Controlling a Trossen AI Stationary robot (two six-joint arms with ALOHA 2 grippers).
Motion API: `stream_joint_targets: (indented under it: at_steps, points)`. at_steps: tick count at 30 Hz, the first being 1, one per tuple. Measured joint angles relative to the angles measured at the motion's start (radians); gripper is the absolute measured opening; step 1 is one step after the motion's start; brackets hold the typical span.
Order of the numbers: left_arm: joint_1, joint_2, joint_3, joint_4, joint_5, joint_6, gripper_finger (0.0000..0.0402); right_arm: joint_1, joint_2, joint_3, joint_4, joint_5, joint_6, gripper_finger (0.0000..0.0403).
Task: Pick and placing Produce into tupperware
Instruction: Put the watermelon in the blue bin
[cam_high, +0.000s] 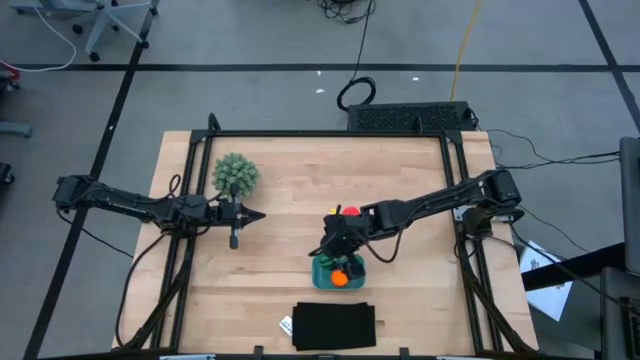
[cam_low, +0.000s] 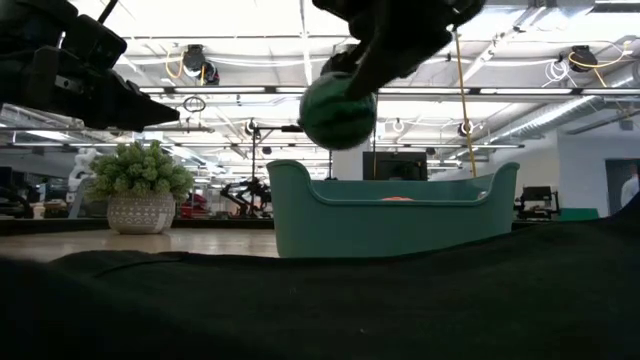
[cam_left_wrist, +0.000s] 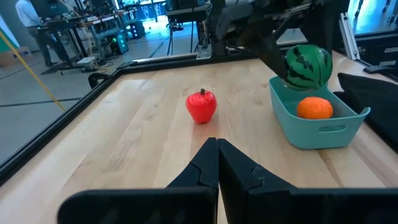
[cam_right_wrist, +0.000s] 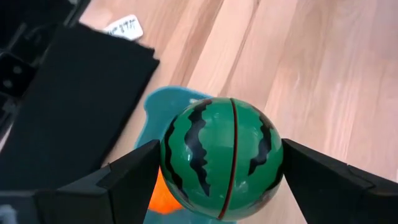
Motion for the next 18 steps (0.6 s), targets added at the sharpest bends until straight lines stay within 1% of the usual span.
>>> stream_joint_targets:
  at_steps: [7,11,15,18]
  points:
    - [0.0,0.0,0.0,0.0,0.0,0.002,0.0001,0.011,0.002,0.0,-0.014,-0.034,-0.074,0.0318]
    - [0.0,0.0,0.0,0.001,0.0,0.01,0.0001,0.024,0.002,0.0,-0.012,-0.036,-0.159,0.0318]
    - [0.0,0.0,0.0,0.0,0.0,0.011,0.0001,0.037,0.002,0.0,-0.002,-0.024,-0.278,0.0318]
    - [0.0,0.0,0.0,0.0,0.0,0.011,0.0001,0.04,0.002,0.0,0.025,-0.023,-0.308,0.0318]
